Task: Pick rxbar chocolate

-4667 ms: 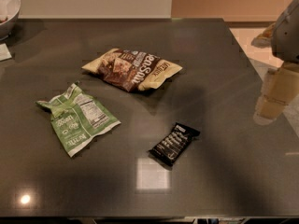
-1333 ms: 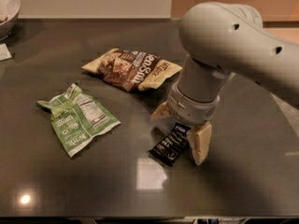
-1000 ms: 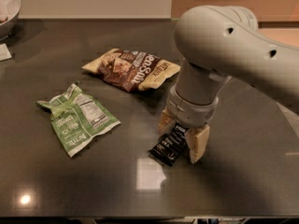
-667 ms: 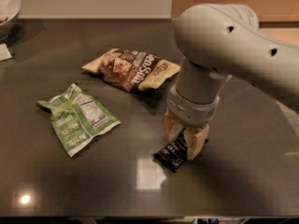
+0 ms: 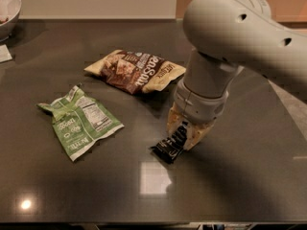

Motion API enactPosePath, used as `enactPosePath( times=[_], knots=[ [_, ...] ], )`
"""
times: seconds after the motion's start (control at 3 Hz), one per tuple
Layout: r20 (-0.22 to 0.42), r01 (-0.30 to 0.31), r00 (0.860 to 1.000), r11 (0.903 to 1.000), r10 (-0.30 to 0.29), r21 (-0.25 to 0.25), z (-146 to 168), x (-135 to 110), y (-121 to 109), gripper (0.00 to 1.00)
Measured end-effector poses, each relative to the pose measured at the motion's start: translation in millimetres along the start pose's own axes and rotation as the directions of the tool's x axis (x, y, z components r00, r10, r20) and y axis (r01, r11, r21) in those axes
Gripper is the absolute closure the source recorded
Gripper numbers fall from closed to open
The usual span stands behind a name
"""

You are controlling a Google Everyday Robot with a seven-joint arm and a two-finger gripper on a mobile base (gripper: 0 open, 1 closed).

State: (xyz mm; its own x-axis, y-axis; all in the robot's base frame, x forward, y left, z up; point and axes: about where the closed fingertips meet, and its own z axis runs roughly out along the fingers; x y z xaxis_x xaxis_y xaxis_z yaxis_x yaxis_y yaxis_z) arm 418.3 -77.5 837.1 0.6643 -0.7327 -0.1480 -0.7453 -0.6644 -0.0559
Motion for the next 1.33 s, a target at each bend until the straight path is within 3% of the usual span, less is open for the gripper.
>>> enactPosePath(
  times=[0.67, 1.33],
  knots=[
    [0.062, -0.113, 0.992, 0.9934, 0.112, 0.019, -51, 13, -17, 1.0],
    [0.137, -0.161, 0.98, 0.9814, 0.146, 0.105, -105, 20, -41, 1.0]
  ],
)
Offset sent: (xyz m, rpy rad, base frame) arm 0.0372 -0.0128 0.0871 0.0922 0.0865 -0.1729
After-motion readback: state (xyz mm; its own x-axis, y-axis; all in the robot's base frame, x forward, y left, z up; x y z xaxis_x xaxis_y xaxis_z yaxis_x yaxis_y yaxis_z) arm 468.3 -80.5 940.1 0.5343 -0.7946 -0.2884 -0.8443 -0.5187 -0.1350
